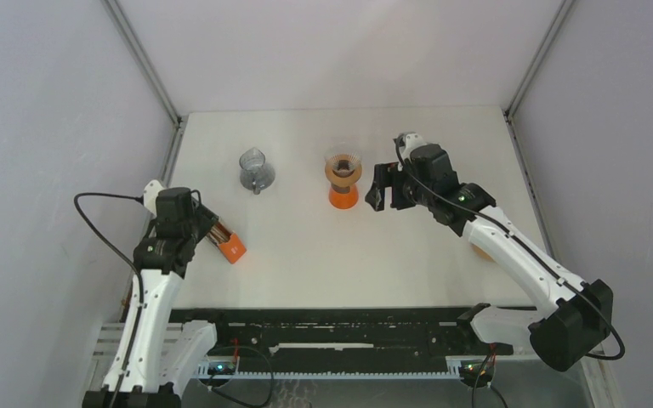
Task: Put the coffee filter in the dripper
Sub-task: Pick up the coffee filter from the coffee filter holder.
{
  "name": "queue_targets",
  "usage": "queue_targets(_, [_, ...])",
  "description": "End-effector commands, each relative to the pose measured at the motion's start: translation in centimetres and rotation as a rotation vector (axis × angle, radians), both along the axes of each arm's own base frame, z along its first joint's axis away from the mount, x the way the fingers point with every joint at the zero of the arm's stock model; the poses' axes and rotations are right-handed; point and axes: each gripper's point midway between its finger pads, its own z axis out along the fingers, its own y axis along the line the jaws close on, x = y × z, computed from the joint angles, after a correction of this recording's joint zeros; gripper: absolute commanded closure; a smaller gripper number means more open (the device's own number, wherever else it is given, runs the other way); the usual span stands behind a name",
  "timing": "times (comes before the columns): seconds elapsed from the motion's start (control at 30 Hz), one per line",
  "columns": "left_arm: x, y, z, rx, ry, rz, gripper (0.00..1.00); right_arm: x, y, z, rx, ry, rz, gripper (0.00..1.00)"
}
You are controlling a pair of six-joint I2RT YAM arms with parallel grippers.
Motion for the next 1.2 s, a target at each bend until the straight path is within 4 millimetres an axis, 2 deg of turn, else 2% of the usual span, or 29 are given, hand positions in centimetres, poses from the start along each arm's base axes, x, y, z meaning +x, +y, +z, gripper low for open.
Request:
queue_targets(0.0, [1.4, 0.4, -1.0, -0.030, 0.005, 0.011, 0.48, 0.3, 0.4, 2.5, 0.051, -0.090, 0.022, 0.11])
queue_targets(0.47, [2.3, 0.9, -3.6, -0.019, 0.097, -0.002, 0.57, 0.6, 0.2, 2.5, 0.067, -0.086, 0.013, 0.11])
queue_targets(0.73, [2.3, 1.3, -4.0, -0.009, 0.110, 0.005, 0.58, 0.7, 0.2, 2.3, 0.065, -0.080, 0.011, 0.11])
queue_targets(1.0, [2.9, 0.6, -4.2, -0.033, 0.108, -0.030, 0.67, 0.7, 0.1, 2.3, 0.064, -0.079, 0.010, 0.11])
queue_targets(1.17, [3.0, 0.3, -4.3, -0.042, 0.109, -0.042, 0.68, 0.7, 0.2, 2.1, 0.063, -0.072, 0.014, 0.11])
